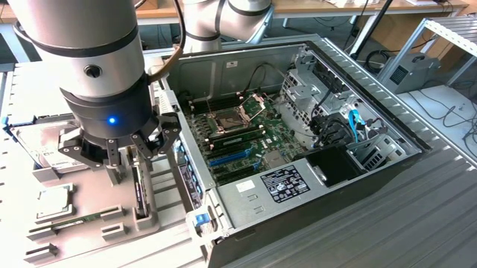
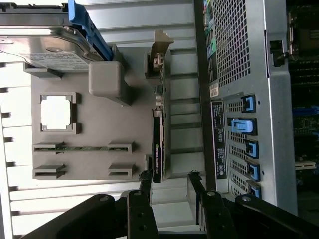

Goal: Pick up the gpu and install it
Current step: 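Pick up the gpu and move the gpu toward the slot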

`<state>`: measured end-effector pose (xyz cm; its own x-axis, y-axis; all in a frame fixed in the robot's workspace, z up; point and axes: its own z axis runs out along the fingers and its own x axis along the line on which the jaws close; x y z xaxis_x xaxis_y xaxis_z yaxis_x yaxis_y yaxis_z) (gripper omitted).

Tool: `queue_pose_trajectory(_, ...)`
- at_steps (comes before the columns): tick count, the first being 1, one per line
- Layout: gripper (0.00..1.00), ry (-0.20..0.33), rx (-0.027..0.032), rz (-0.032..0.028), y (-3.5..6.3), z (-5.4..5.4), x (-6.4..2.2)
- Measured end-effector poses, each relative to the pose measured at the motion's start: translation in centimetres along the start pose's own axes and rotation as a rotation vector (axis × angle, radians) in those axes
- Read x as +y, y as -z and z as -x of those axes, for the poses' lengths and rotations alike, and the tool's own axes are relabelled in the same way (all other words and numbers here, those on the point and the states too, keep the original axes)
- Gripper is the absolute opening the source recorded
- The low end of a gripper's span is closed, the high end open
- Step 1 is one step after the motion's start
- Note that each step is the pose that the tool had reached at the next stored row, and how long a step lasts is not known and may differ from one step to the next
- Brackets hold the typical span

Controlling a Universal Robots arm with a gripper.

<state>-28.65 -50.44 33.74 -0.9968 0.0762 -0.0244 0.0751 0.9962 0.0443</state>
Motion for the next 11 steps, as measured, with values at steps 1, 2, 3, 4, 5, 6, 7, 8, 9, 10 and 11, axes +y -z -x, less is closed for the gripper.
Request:
queue_pose_trajectory(1,0.42,0.000,0.0000,0.0001,-0.03,0.00,0.00)
queue_pose_trajectory(2,0.42,0.000,0.0000,0.0001,-0.05,-0.01,0.00)
queue_pose_trajectory(3,0.42,0.000,-0.0001,0.0000,-0.08,-0.01,-0.01)
queue_pose_trajectory(4,0.42,0.000,-0.0001,0.0001,-0.11,-0.01,-0.01)
queue_pose_trajectory(5,0.42,0.000,-0.0001,0.0002,-0.15,-0.01,-0.01)
queue_pose_trajectory(6,0.42,0.000,0.0000,0.0001,-0.19,-0.02,-0.01)
queue_pose_trajectory(7,0.42,0.000,0.0000,0.0001,-0.22,-0.03,-0.01)
queue_pose_trajectory(8,0.42,0.000,-0.0001,0.0001,-0.24,-0.03,-0.01)
queue_pose_trajectory(9,0.42,0.000,0.0000,0.0000,-0.27,-0.03,-0.01)
queue_pose_trajectory(10,0.42,0.000,0.0000,0.0001,-0.29,-0.03,-0.02)
queue_pose_trajectory(11,0.42,0.000,-0.0001,0.0001,-0.31,-0.03,-0.02)
